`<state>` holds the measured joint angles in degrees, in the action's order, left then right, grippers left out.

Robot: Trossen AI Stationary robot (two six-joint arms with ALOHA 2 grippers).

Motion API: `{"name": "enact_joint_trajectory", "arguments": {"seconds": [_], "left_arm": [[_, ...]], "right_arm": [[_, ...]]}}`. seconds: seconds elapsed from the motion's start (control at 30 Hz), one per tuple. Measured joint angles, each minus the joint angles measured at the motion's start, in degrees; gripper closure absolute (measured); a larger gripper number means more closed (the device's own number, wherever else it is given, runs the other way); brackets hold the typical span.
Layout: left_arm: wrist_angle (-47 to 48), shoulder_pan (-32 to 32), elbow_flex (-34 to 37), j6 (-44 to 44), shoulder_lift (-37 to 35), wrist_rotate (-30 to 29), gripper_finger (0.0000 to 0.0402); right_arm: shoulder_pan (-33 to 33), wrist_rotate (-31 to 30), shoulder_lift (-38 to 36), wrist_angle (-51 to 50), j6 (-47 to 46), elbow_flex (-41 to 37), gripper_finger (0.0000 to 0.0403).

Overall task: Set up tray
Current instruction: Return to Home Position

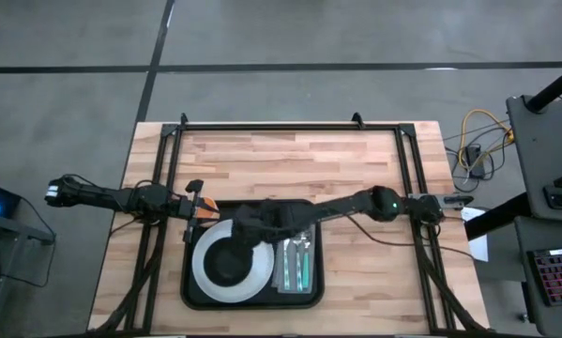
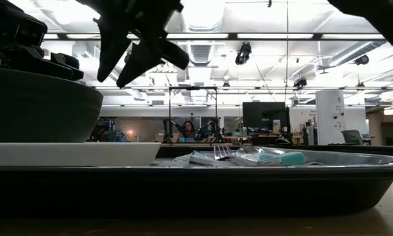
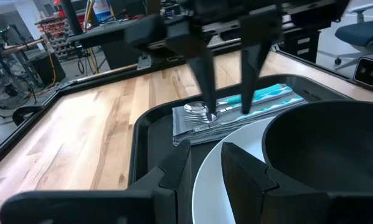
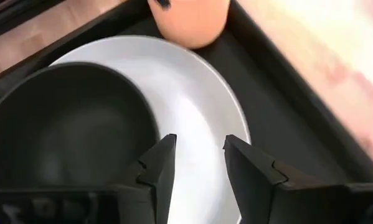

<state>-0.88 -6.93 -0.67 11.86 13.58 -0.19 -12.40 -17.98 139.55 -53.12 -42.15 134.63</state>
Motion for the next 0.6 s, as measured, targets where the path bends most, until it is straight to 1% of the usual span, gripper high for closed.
{"name": "enact_joint_trajectory", "arguments": {"seconds": [0.13, 0.3, 0.6], "left_arm": [[0.00, 0.00, 0.00, -0.01, 0.00, 0.00, 0.0330], [0.01, 0.00, 0.01, 0.00, 0.00, -0.02, 0.0330], [0.00, 0.00, 0.01, -0.02, 0.00, -0.01, 0.0330]], "right_arm": [[1.88, 3.44, -0.33, 1.77, 7.41, 0.00, 0.0270], [3.18, 4.61, -0.85, 1.44, 14.58, 0.00, 0.0269], [4.80, 6.94, -1.98, -0.77, 23.49, -0.02, 0.0281]]}}
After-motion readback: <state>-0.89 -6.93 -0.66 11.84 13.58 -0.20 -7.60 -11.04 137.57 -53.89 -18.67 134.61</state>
